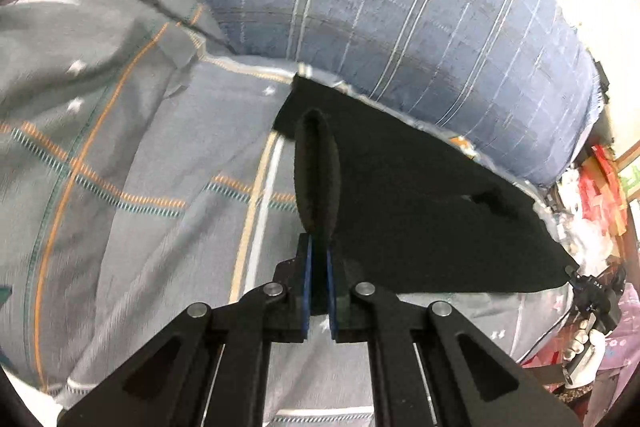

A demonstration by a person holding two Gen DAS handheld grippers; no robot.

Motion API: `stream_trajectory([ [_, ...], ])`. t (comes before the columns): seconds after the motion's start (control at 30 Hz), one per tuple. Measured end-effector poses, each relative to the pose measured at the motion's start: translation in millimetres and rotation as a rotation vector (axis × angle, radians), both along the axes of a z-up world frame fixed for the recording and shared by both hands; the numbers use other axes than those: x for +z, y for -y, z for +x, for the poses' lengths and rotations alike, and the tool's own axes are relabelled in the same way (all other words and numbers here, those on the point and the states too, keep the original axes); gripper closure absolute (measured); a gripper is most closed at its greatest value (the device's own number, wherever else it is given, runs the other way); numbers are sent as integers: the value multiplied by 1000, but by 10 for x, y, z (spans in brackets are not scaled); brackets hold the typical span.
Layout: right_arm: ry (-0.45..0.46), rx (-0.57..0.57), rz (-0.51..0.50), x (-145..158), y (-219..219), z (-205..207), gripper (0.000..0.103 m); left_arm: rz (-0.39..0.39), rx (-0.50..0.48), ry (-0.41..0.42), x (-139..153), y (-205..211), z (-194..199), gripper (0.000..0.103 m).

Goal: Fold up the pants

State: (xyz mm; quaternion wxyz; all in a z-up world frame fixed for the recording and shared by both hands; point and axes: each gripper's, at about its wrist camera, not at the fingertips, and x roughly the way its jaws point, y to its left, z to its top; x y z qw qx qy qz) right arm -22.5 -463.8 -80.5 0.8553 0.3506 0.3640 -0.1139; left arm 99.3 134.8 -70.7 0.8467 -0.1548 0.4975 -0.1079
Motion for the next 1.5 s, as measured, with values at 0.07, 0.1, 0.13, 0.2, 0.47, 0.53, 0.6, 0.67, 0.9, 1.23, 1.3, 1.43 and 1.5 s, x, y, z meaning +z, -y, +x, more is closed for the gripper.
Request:
stream_trajectory([
  [0.07,-56,-4,-24,-154,18,-7,97,39,27,-68,-209,-9,10,96],
  [0.1,-88,-4,-19,-268,31,4,96,54,40,-110,-325,-42,22,95],
  [0.13,-122,-11,-22,-365,42,7,95,65,48,-132,-410,-70,35,94],
  [0.2,-185,-33,-75,-487,37,14,89,98,79,-146,-494,-141,31,94],
  [0.47,-179,-78,-260,-254,-1,-135,67,146,65,32,-110,-249,-64,57],
  [0.53,-141,-38,-261,-157,-94,-68,63,134,38,36,-124,-145,-33,57],
  [0.6,-92,33,-206,-118,-253,36,62,92,-14,41,-194,13,3,57],
  [0.67,-61,118,-134,-160,-443,180,62,63,-50,52,-249,175,10,57],
  [0.9,-25,375,243,-551,-1193,891,59,128,-71,14,-670,439,151,55],
  [1.23,-56,467,189,-508,-1272,1146,46,13,-73,45,-51,153,371,50],
  [1.3,-45,454,147,-398,-1111,1074,46,47,-45,46,2,123,595,49],
  [1.43,-75,403,-9,-173,-716,1212,33,70,-41,24,-28,169,1081,45],
  [1.5,-116,392,-71,-132,-526,1397,28,77,-37,-4,-118,187,1385,44],
])
